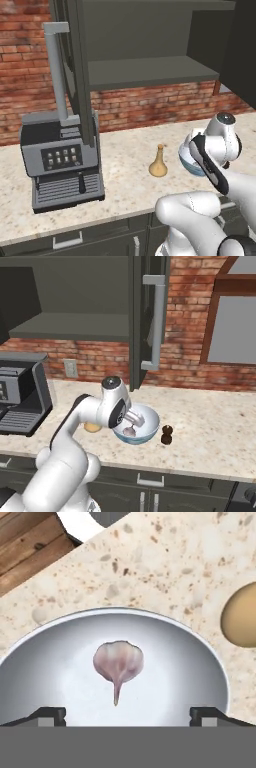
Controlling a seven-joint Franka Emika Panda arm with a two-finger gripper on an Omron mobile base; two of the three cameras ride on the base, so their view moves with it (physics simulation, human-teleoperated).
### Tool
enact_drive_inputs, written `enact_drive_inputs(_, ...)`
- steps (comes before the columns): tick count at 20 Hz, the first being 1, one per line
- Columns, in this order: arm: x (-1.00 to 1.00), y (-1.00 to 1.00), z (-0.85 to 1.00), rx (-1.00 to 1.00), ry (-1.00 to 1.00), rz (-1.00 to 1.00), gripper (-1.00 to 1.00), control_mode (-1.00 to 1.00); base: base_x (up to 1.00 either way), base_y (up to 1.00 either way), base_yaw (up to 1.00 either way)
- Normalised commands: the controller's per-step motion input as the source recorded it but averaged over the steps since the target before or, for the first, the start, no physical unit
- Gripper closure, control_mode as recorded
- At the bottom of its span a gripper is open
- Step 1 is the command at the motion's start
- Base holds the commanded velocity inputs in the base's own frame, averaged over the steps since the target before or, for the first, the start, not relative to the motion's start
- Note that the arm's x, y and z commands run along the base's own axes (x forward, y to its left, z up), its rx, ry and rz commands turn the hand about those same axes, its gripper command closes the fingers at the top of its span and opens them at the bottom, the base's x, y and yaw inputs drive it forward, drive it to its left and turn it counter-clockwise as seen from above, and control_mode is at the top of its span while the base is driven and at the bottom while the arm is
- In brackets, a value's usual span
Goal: Retrieve the bottle and the shaker from the cabinet and place them next to the mixing bowl on the counter. Then add garlic from the fridge to the mixing bowl.
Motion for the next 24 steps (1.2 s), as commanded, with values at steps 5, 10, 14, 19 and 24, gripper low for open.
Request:
enact_drive_inputs(5, -0.27, 0.34, 0.60, -0.03, -0.05, -0.01, -1.00, -1.00, 0.00, 0.00, 0.00)
enact_drive_inputs(10, -0.56, 0.26, 0.89, 0.00, 0.16, -0.01, -1.00, -1.00, 0.00, 0.00, 0.00)
enact_drive_inputs(14, -0.96, 0.11, 0.81, 0.00, 0.07, 0.00, -1.00, -1.00, 0.00, 0.00, 0.00)
enact_drive_inputs(19, -0.99, 0.20, 0.49, 0.00, 0.00, 0.00, -1.00, -1.00, 0.00, 0.00, 0.00)
enact_drive_inputs(24, -0.90, 0.34, 0.02, 0.00, -0.05, 0.02, -1.00, -1.00, 0.00, 0.00, 0.00)
